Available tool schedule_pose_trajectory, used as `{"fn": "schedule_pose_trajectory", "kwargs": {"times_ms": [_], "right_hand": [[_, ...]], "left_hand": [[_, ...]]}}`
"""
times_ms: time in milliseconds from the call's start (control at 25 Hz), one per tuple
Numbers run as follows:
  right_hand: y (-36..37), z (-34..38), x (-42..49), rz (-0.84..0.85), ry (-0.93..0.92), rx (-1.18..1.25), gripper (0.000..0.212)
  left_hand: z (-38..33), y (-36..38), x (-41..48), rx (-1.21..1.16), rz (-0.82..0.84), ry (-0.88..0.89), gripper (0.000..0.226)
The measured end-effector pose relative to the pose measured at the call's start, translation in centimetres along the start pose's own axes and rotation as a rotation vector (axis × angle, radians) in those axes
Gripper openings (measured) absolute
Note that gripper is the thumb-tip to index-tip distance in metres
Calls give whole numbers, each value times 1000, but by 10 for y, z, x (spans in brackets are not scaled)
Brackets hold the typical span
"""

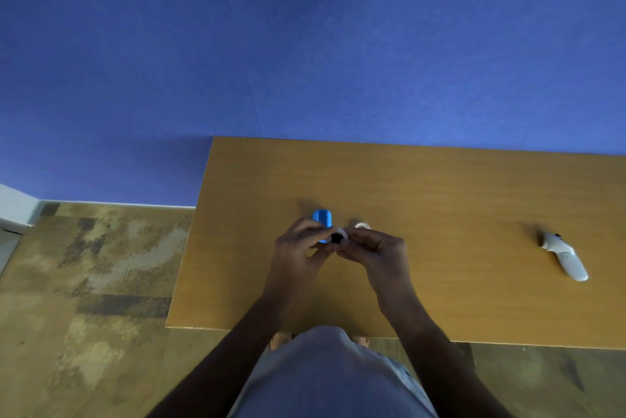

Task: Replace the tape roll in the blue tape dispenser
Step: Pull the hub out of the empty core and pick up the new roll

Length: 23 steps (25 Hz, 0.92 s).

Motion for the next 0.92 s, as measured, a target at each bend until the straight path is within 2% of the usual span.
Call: {"fn": "schedule_pose_trajectory", "kwargs": {"times_ms": [120, 240, 360, 560, 680, 840, 920], "right_hand": [[0, 3, -3, 14, 8, -14, 19], [-1, 3, -6, -15, 25, -81, 21], [1, 3, -8, -60, 42, -166, 22], [4, 3, -12, -95, 65, -212, 25], [3, 6, -14, -58, 45, -219, 28], [-5, 8, -20, 5, -33, -197, 31], [-3, 12, -23, 51, -109, -206, 37]], "left_hand": [[2, -2, -2, 183, 13, 99, 24], [0, 2, -6, 261, 57, 112, 23], [-1, 7, -11, 233, 78, 83, 21], [0, 13, -14, 163, 9, 92, 23], [3, 10, -13, 43, 17, 55, 23], [12, -3, -4, -415, 128, -216, 39], [12, -6, -4, -585, 184, -230, 38]]}}
Point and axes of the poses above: each hand's wrist, its own x-axis towards the middle knuckle, its own y-axis out of the palm, z = x × y, the point moved 1 cm from there along x, towards the middle knuckle, and after that the axes turned 13 degrees about z, right-handed, at the moved point
